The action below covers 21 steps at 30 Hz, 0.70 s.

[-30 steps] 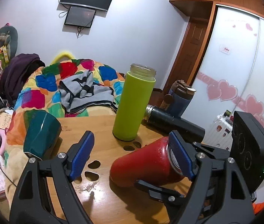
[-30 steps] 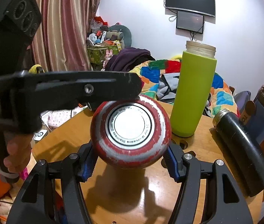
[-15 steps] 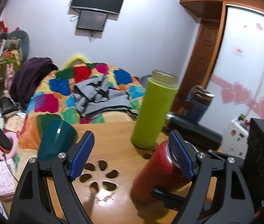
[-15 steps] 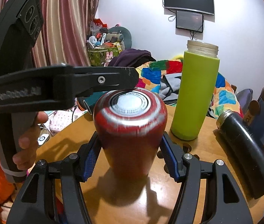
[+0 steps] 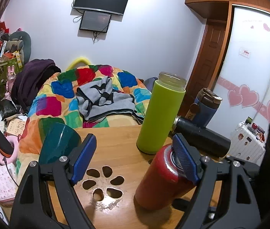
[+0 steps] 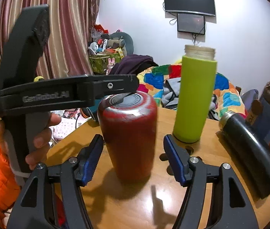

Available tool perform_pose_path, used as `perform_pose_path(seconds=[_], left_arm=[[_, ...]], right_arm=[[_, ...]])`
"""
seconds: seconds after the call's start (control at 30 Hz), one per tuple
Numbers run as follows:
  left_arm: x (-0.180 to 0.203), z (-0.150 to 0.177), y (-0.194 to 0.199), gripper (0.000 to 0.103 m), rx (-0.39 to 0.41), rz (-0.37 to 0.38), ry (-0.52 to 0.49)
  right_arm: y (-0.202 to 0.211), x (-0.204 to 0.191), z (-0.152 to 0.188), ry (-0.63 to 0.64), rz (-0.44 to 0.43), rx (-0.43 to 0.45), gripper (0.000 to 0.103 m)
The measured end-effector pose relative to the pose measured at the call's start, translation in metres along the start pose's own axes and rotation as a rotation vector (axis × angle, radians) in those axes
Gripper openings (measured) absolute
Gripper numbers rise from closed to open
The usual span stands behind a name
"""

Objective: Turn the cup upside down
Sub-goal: 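Rotate the cup rim-down with both grippers and lower it onto the table, then open the right gripper while the left gripper releases the cup and withdraws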

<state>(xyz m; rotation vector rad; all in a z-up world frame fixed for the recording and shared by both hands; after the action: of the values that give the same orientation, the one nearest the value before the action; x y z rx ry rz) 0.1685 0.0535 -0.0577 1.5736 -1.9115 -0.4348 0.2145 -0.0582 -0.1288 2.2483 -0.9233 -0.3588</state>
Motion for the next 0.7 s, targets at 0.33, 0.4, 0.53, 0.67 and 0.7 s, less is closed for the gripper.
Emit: perform_pose_path(seconds=[0.33,0.4,0.53,0.67,0.7], left_arm=[[0.009,0.001,0.048,0.082,0.085,-0.069,-0.002],[0.015,0.004,0.06,0.082,0.106,-0.091,-0.014],[0.031,0.012,0.082,0.092,0.146,-0.129,-0.035],[0.044,0.02,0.097,0.101,0.175,-0.163,-0.054],[0.048,0.022,0.1,0.102,0.178,-0.167,-0.056]], right_arm=[[0.074,0.027,0.002,-0.086,0.118,0.156,0.088],[0.089,0.034,0.002,-0.107,0.157,0.192,0.092],[0.111,0.039,0.001,-0.131,0.191,0.234,0.092],[0.123,0.043,0.005,-0.153,0.204,0.255,0.095],[0.124,0.043,0.006,-0.158,0.206,0.257,0.103]])
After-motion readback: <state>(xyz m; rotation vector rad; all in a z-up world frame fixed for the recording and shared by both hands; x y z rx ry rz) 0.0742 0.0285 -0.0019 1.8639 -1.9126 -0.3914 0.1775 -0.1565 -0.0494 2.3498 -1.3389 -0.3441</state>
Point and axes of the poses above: each gripper's, at about its wrist camera, not at the fingertips, and y roughly against the way its jaws point, x to its right, z to its underside, the point moved 5 cm from there along -y, roughly the way its jaws point, and after that the axes turned 10 degrees about -x, right-handed, at the moved point
